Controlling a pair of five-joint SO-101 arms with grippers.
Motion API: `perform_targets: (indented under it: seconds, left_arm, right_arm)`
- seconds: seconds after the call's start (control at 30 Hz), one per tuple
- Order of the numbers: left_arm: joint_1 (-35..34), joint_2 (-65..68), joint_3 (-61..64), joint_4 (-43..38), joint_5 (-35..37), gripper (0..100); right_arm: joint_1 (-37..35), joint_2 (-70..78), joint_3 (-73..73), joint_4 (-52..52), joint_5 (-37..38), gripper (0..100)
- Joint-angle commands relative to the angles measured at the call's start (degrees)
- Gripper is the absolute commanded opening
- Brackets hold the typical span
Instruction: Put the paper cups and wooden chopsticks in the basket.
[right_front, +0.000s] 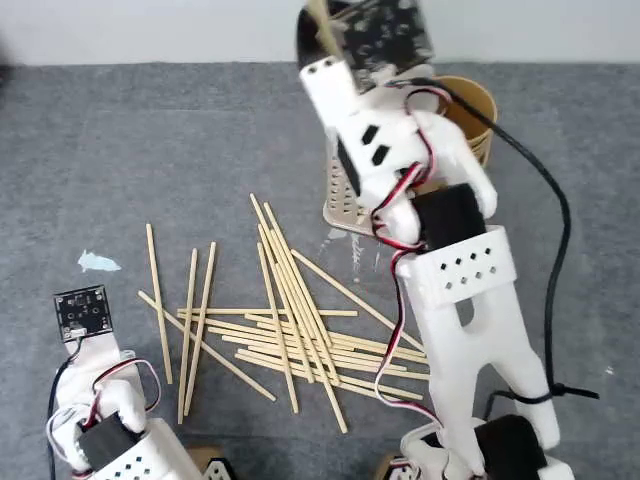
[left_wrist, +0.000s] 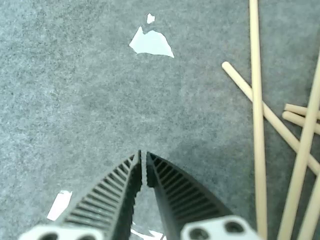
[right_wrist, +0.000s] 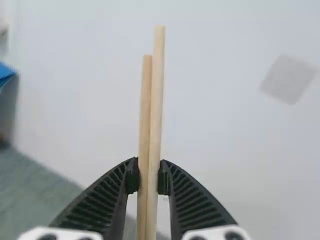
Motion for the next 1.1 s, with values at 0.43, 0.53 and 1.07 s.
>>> perform_targets:
  seconds: [0.43,0.53,1.07]
  left_arm:
    - [0.09,-0.88,-0.40,-1.23,0.44,2]
    - [0.09,-0.88,-0.40,-1.23,0.44,2]
    - [0.09,-0.88,-0.40,-1.23,0.44,2]
  right_arm:
    - [5.32,2.24,21.98,-23.78,0.00,0.9]
    - [5.32,2.24,21.80,-20.97,0.00,0.9]
    - [4.26,2.42,-2.20,13.32,-11.60,16.1]
